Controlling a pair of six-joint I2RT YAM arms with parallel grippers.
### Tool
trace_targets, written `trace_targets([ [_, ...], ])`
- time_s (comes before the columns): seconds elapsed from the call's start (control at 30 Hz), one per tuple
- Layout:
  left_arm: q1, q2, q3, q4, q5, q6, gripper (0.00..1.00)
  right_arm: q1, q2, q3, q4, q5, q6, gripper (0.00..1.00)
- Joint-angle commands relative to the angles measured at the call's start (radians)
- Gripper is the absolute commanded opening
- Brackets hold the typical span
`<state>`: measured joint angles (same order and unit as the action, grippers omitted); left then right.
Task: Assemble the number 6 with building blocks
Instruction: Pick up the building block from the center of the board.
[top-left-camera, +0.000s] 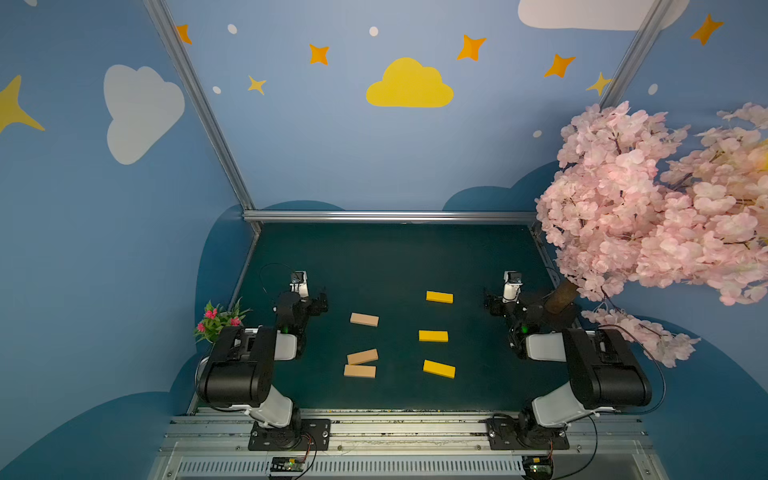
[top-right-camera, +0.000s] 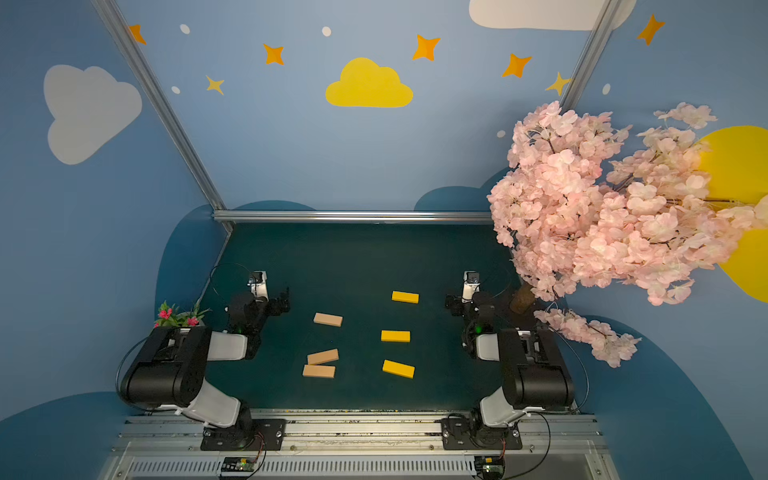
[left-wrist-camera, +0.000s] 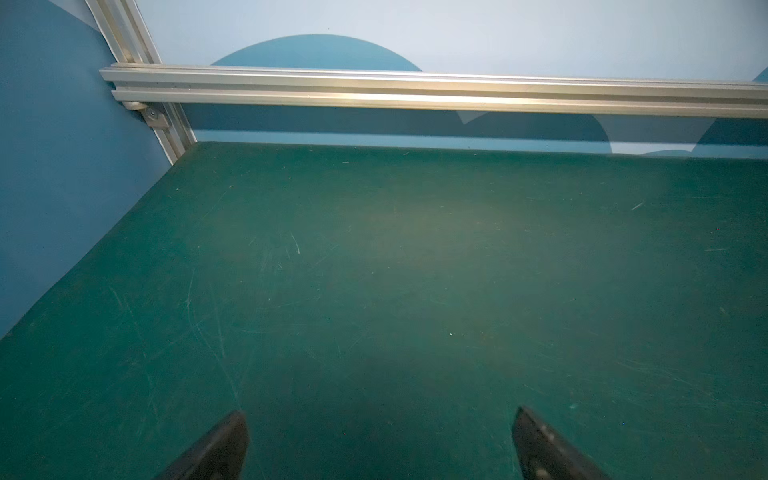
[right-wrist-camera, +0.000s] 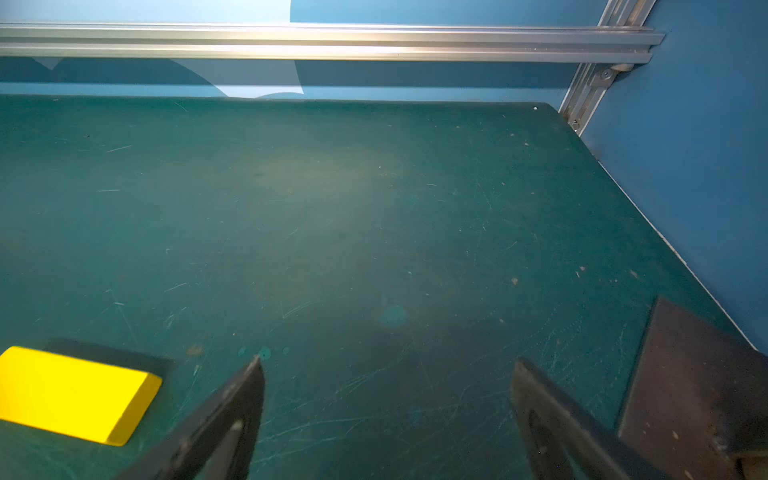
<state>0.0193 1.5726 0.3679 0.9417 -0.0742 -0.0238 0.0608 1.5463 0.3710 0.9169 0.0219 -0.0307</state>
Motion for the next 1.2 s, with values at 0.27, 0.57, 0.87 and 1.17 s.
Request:
trace_targets([
  [0.27, -0.003, 0.002, 0.000, -0.006, 0.008, -0.002, 1.00, 0.004, 0.011, -0.007, 0.035, 0.006, -0.002, 0.95],
  [0.57, -0.002, 0.000, -0.001, -0.006, 0.010, -0.002, 1.00, 0.004, 0.011, -0.007, 0.034, 0.006, -0.002, 0.95],
  [0.87, 0.023, -0.005, 0.007, -0.031, 0.074, -0.005, 1.00, -0.012, 0.011, 0.004, 0.015, -0.011, 0.014, 0.94],
  [1.17, -0.025, -0.235, 0.079, -0.321, 0.079, 0.058, 1.00, 0.066, -0.361, 0.064, -0.450, -0.229, -0.122, 0.95],
])
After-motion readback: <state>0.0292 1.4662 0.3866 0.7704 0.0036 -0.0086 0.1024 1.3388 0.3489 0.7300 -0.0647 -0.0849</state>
